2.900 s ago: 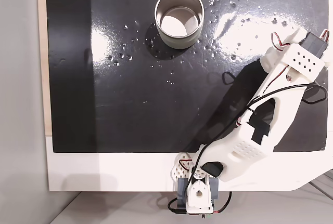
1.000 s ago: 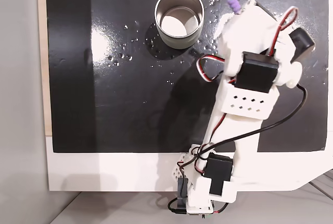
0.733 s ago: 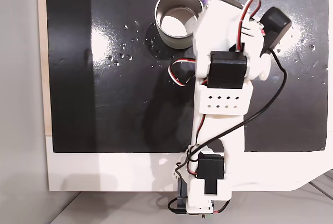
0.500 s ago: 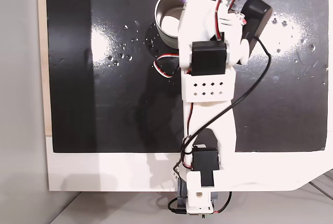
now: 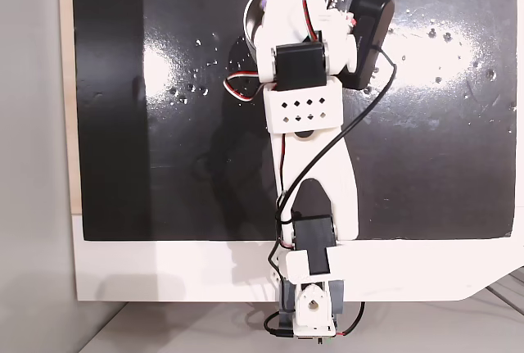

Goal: Grasp a pengrip and put it in the cup.

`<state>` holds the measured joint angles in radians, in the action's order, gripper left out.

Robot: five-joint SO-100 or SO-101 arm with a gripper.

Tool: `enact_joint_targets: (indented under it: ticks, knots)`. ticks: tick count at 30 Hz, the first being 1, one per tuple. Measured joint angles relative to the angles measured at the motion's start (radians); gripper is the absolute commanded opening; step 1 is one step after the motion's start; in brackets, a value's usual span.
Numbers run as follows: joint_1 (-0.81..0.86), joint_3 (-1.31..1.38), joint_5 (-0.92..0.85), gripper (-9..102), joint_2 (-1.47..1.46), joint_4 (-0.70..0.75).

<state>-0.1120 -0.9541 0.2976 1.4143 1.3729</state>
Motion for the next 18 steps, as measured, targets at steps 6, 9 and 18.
enact_joint_targets:
  ticks: [6, 9, 18]
  knots:
    - [0.003, 0.000, 0.000, 20, -0.002, 0.000]
    - [-0.014, 0.000, 0.000, 20, -0.002, 0.000]
    - [-0.014, 0.000, 0.000, 19, -0.002, 0.000]
